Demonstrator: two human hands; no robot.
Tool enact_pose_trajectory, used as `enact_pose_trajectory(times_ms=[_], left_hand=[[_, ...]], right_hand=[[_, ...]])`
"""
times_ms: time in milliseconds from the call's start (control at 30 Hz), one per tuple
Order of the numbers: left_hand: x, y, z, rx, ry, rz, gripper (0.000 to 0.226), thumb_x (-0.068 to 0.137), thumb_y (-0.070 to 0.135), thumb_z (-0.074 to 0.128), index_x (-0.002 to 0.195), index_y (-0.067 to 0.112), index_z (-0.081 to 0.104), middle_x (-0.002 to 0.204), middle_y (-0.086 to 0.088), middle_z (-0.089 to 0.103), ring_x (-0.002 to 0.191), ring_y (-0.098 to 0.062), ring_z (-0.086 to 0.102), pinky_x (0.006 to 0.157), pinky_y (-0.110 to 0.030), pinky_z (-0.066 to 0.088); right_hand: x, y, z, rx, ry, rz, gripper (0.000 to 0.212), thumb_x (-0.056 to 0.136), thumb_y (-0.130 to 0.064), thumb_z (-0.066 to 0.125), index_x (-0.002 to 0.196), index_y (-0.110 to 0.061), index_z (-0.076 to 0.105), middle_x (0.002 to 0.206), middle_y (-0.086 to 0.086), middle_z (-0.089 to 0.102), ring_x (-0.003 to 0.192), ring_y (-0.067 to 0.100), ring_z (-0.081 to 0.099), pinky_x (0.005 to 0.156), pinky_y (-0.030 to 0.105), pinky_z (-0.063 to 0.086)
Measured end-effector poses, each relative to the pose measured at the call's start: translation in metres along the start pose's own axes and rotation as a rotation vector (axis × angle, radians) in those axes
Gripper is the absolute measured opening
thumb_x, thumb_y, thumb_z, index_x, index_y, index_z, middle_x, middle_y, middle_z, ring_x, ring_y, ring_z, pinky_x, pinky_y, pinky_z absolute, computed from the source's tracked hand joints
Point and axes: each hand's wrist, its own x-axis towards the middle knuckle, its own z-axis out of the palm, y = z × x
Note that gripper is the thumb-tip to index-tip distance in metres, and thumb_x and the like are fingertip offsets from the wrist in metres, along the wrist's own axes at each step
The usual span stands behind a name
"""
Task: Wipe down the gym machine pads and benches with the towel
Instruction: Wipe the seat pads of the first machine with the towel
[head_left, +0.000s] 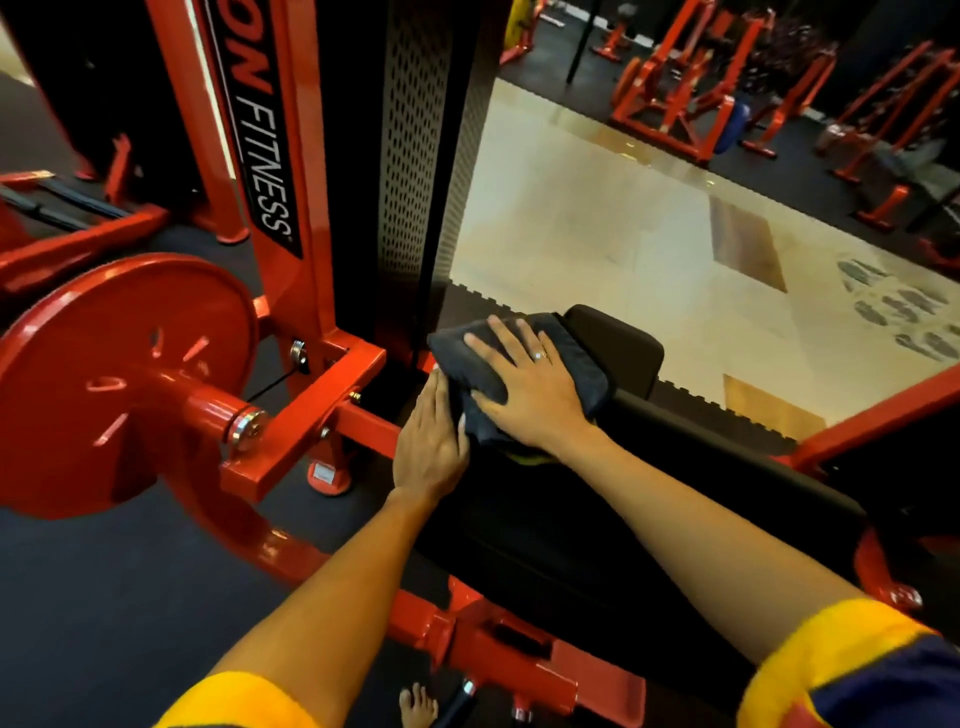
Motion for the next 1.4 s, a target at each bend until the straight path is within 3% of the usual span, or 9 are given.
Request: enact_pose_trajectory(times_ms=[133, 367, 533, 767, 900, 1000, 1100, 1233, 1400], left_hand=[[-0.004, 0.003, 0.001, 0.013, 0.044, -0.067, 0.07, 0.102, 0.045, 0.032, 0.158, 0.003, 0.028, 0.162, -0.014, 0.035, 0.149, -0.027, 0.035, 0.117, -0.035, 0.035], [-0.016, 0.018, 0.005, 0.043, 0.156, -0.358, 0.074, 0.099, 0.053, 0.02, 0.149, 0.006, 0.044, 0.148, -0.012, 0.054, 0.133, -0.032, 0.053, 0.101, -0.043, 0.048], [-0.03, 0.012, 0.012, -0.041, 0.179, -0.383, 0.062, 0.092, 0.034, 0.027, 0.145, 0.01, 0.049, 0.141, -0.009, 0.059, 0.127, -0.031, 0.056, 0.098, -0.043, 0.047], [-0.042, 0.013, 0.012, -0.001, 0.236, -0.42, 0.059, 0.103, 0.046, 0.028, 0.143, 0.009, 0.052, 0.141, -0.009, 0.061, 0.125, -0.028, 0.059, 0.097, -0.041, 0.049], [-0.042, 0.011, 0.013, 0.003, 0.247, -0.433, 0.061, 0.095, 0.039, 0.027, 0.142, 0.01, 0.053, 0.137, -0.009, 0.062, 0.123, -0.03, 0.06, 0.097, -0.042, 0.049], [-0.044, 0.008, 0.014, -0.036, 0.265, -0.47, 0.056, 0.091, 0.033, 0.03, 0.134, 0.01, 0.058, 0.125, -0.009, 0.068, 0.113, -0.032, 0.062, 0.086, -0.045, 0.051], [-0.049, 0.002, 0.016, 0.004, 0.214, -0.412, 0.039, 0.094, 0.031, 0.038, 0.118, 0.008, 0.058, 0.106, -0.011, 0.065, 0.098, -0.037, 0.064, 0.074, -0.046, 0.048], [-0.051, 0.0, 0.015, 0.018, 0.255, -0.411, 0.054, 0.102, 0.04, 0.03, 0.131, 0.005, 0.059, 0.125, -0.013, 0.068, 0.11, -0.033, 0.065, 0.083, -0.044, 0.053], [-0.079, -0.004, 0.015, -0.083, 0.311, -0.583, 0.055, 0.104, 0.043, 0.028, 0.136, 0.012, 0.059, 0.133, -0.008, 0.066, 0.118, -0.033, 0.063, 0.089, -0.043, 0.05]], right_hand=[[-0.048, 0.04, 0.001, -0.12, 0.036, -0.233, 0.07, 0.1, -0.06, 0.049, 0.162, -0.035, 0.029, 0.173, -0.001, 0.015, 0.16, 0.031, 0.007, 0.129, 0.051, 0.008], [0.044, 0.012, -0.013, 0.022, -0.024, -0.039, 0.068, 0.099, -0.056, 0.048, 0.162, -0.036, 0.029, 0.173, 0.001, 0.013, 0.158, 0.03, 0.015, 0.128, 0.05, 0.014], [0.036, -0.047, 0.02, -0.073, 0.028, -0.151, 0.067, 0.087, -0.051, 0.06, 0.143, -0.014, 0.059, 0.149, 0.011, 0.052, 0.147, 0.034, 0.037, 0.126, 0.056, 0.011], [0.031, 0.014, 0.003, -0.17, -0.014, -0.458, 0.075, 0.097, -0.071, 0.042, 0.16, -0.032, 0.035, 0.165, 0.0, 0.036, 0.157, 0.025, 0.02, 0.128, 0.053, 0.002], [0.067, -0.018, 0.0, -0.19, -0.07, -0.222, 0.072, 0.095, -0.077, 0.034, 0.141, -0.028, 0.061, 0.149, 0.001, 0.053, 0.15, 0.028, 0.033, 0.126, 0.058, 0.008], [0.059, -0.049, 0.015, -0.241, -0.061, -0.274, 0.08, 0.093, -0.078, 0.032, 0.121, -0.017, 0.075, 0.127, 0.003, 0.068, 0.136, 0.03, 0.049, 0.125, 0.057, 0.009], [0.027, -0.039, 0.025, -0.164, 0.019, -0.424, 0.074, 0.096, -0.073, 0.039, 0.137, -0.017, 0.067, 0.14, 0.004, 0.063, 0.145, 0.031, 0.043, 0.127, 0.056, 0.007], [0.022, 0.009, 0.011, -0.202, 0.047, -0.632, 0.076, 0.094, -0.072, 0.046, 0.155, -0.027, 0.047, 0.162, 0.0, 0.042, 0.156, 0.027, 0.026, 0.128, 0.054, 0.007], [0.055, -0.013, 0.001, -0.272, -0.067, -0.368, 0.071, 0.087, -0.074, 0.046, 0.136, -0.026, 0.064, 0.145, 0.002, 0.057, 0.149, 0.029, 0.036, 0.125, 0.059, 0.012]])
